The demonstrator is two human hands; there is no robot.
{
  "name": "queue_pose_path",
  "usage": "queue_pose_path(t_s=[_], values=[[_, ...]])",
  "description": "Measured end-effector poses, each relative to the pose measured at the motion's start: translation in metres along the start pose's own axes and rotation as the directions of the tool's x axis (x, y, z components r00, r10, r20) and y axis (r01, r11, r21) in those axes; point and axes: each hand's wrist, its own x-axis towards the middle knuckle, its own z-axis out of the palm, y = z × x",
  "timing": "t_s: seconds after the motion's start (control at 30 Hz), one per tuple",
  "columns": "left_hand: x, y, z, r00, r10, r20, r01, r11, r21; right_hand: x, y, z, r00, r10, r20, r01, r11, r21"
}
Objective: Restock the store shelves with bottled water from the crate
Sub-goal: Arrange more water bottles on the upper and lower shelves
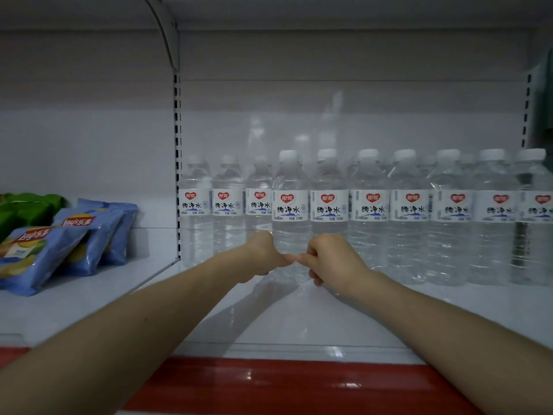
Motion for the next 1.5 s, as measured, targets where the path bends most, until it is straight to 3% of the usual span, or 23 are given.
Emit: queue_pose_path(t_s=[0.13,0.27,0.37,0.47,0.73,0.83,1.0,1.1,1.23,1.5], values=[[-0.015,0.007,-0.002,0.999,0.01,-0.034,-0.009,1.0,0.017,-0.005,0.0,-0.008,0.999,0.013,0.037,-0.018,0.99,0.137],[-0.035,0.011,-0.005,0.993,0.093,-0.071,-0.091,0.995,0.036,-0.014,-0.009,-0.028,0.992,-0.021,0.123,0.01,0.996,0.088],[-0.059,0.018,-0.007,0.951,0.261,-0.163,-0.247,0.963,0.104,-0.029,-0.015,-0.042,0.996,-0.085,0.004,0.083,0.981,0.177],[-0.088,0.022,-0.003,0.893,0.38,-0.241,-0.391,0.921,0.005,-0.055,-0.019,-0.045,0.984,-0.127,-0.126,0.164,0.923,0.347],[-0.177,0.001,0.04,0.738,0.53,-0.418,-0.638,0.75,-0.175,-0.156,-0.015,-0.04,0.957,-0.106,-0.27,0.258,0.738,0.623],[-0.205,-0.01,0.068,0.695,0.564,-0.446,-0.697,0.68,-0.226,-0.198,-0.004,-0.039,0.947,-0.105,-0.302,0.277,0.742,0.61],[-0.236,-0.023,0.134,0.718,0.628,-0.3,-0.696,0.644,-0.318,-0.255,0.03,-0.033,0.973,-0.071,-0.221,0.188,0.8,0.57],[-0.246,-0.03,0.179,0.804,0.582,-0.123,-0.579,0.717,-0.389,-0.287,0.069,-0.019,0.992,0.032,-0.119,0.038,0.837,0.545],[-0.255,-0.043,0.247,0.858,0.495,0.14,-0.419,0.83,-0.369,-0.332,0.127,0.009,0.977,0.213,-0.03,-0.162,0.818,0.552],[-0.296,-0.087,0.384,0.798,0.258,0.545,-0.137,0.958,-0.254,-0.445,0.227,0.077,0.873,0.468,0.138,-0.476,0.753,0.455]])
